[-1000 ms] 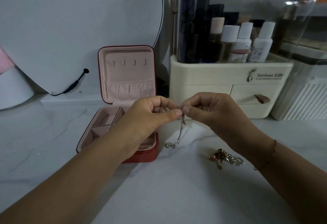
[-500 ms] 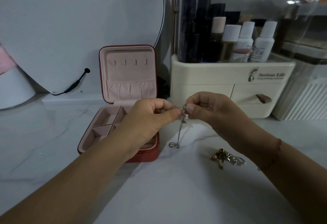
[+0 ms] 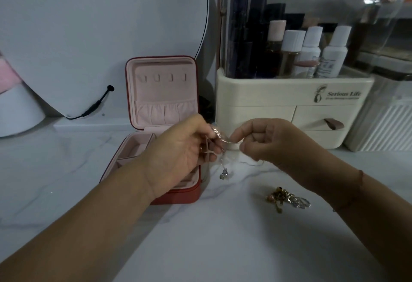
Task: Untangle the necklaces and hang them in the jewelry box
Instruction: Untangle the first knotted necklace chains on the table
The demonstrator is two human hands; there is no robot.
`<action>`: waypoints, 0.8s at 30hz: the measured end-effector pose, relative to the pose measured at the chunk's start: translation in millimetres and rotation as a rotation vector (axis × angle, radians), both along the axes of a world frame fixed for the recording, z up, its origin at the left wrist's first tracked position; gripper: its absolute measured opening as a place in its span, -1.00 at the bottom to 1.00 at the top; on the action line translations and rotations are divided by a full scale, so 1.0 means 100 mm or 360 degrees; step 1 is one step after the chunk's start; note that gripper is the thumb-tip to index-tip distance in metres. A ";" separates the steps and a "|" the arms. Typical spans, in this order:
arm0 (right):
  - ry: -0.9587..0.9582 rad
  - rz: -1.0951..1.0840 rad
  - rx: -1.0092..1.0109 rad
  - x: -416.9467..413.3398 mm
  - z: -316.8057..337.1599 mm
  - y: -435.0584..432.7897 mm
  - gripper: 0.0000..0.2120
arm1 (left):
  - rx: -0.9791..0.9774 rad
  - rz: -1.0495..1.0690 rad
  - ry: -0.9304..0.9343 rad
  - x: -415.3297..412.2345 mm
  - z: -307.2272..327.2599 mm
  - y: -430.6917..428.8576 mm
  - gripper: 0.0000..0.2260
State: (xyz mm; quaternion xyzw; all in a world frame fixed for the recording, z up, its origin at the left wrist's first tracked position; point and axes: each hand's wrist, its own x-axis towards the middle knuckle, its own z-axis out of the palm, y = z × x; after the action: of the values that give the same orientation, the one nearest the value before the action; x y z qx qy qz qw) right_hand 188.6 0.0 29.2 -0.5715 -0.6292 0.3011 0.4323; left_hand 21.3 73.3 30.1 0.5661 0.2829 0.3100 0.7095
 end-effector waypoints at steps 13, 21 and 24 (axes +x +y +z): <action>0.0822 -0.0235 -0.0031 0.16 0.15 0.02 -0.59 | -0.0205 0.0138 -0.0314 -0.14 0.05 0.09 -0.83; 0.1622 -0.0003 0.0008 0.19 0.21 0.01 -0.65 | 0.0157 0.0285 0.0065 -0.11 0.00 -0.01 -0.78; 0.1652 0.0012 -0.0035 0.16 0.24 -0.01 -0.62 | 0.0240 0.0292 0.0118 -0.10 0.00 -0.03 -0.80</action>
State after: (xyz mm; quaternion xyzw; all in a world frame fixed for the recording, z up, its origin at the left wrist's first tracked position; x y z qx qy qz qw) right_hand 204.3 -1.5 52.8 -0.3493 -0.3308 0.5530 0.6802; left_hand 10.9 70.1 29.8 0.6006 0.3354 0.3729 0.6227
